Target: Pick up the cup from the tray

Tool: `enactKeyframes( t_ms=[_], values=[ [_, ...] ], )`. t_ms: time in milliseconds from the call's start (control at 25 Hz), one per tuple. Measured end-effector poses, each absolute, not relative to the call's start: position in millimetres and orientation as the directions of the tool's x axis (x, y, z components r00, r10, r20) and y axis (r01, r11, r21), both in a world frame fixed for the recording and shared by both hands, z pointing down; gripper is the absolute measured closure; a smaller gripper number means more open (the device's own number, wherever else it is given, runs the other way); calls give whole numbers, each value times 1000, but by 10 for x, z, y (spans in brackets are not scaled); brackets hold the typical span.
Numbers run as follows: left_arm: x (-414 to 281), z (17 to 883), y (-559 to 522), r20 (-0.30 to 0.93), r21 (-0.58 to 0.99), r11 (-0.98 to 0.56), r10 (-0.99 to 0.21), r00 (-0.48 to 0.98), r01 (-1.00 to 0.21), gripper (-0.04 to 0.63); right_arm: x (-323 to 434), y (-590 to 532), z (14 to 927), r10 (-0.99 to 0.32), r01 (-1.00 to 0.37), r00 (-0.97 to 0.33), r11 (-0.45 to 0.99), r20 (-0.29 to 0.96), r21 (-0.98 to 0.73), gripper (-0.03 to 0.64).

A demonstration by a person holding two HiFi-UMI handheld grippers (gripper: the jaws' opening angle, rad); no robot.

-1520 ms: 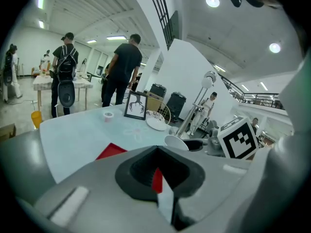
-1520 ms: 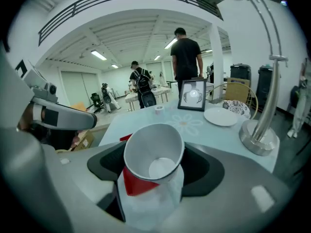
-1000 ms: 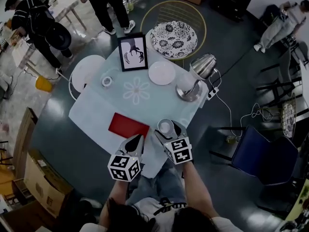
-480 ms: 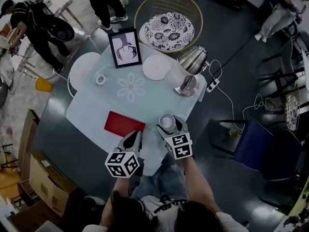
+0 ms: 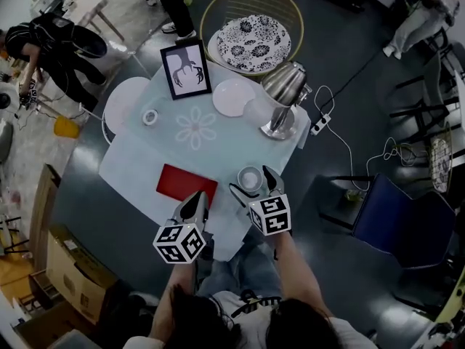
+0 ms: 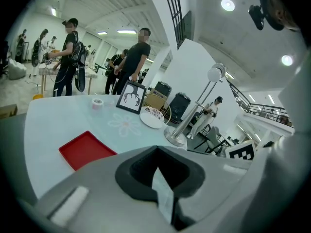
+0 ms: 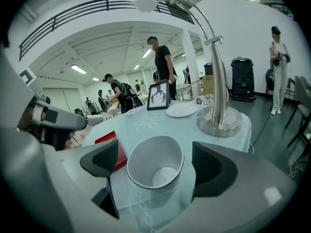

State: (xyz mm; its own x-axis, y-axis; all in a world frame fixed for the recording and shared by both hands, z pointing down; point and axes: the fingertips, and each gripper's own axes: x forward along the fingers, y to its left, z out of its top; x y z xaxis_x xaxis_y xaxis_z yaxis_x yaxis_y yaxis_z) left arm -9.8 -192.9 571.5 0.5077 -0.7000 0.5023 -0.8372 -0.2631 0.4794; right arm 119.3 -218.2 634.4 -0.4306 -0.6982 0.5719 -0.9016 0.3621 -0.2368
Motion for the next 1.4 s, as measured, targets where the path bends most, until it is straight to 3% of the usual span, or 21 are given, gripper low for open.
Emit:
enactKeyframes(
  t_ms=[560,1040,1200,1400],
  values=[
    [-155,5204,-1867,380,472,-362,-739,557,-803,595,1200,-2092,5349,-819,-920,-392,351,418,-175,130],
    [-400,4660,-1504,278,405,-458,-763,584,-791,595,1027,-1628,4669,-880,-938,-346,329,326,-108,170],
    [-418,4585,-1356,266,392,-473,-763,589,-789,595,1018,-1417,4550,-898,-949,-315,299,306,-100,213],
    [-380,4546,-1104,259,358,-524,-740,621,-773,595,968,-1153,4514,-910,-956,-292,277,293,-91,388]
  ],
)
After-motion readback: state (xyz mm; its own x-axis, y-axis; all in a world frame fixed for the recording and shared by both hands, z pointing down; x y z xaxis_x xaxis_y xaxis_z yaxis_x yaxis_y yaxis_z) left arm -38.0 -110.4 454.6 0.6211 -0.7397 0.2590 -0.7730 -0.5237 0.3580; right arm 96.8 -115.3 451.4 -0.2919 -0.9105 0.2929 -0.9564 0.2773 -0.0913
